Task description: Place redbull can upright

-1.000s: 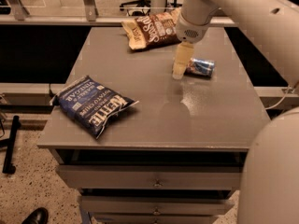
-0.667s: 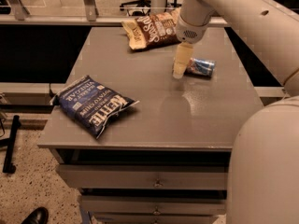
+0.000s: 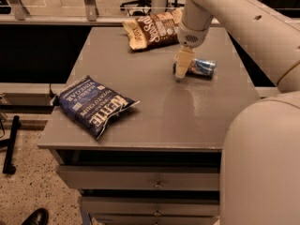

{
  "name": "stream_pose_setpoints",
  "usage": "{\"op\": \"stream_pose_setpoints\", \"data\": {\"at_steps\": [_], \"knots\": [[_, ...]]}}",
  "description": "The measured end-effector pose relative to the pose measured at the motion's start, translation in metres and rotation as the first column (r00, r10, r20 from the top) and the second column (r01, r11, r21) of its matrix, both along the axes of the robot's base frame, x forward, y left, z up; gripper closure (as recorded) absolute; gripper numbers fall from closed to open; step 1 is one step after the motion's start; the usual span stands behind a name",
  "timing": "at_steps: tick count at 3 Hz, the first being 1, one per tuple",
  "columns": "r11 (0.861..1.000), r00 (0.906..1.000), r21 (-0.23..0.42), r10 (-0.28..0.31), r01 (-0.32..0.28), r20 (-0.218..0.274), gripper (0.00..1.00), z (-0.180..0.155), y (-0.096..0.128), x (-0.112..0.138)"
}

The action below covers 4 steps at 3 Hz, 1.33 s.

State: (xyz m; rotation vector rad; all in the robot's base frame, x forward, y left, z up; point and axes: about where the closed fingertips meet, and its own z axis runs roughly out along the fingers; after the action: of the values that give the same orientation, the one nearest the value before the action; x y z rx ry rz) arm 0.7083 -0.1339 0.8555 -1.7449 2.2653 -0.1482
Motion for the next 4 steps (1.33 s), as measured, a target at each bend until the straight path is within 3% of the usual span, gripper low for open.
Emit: {"op": "stream_pose_setpoints", "data": {"at_steps": [2, 3, 4], "knots": [[1.0, 0.9999, 0.001, -0.006, 0.006, -0.013, 0.73, -0.007, 0.002, -0.002], [0.999, 0.9994, 0.043, 0.024, -0.025, 0.023, 0.96, 0.013, 0.011, -0.006], [0.984, 0.9945, 0.159, 0.07, -0.081, 0.078, 1.0, 0.045, 0.022, -0.011]]}}
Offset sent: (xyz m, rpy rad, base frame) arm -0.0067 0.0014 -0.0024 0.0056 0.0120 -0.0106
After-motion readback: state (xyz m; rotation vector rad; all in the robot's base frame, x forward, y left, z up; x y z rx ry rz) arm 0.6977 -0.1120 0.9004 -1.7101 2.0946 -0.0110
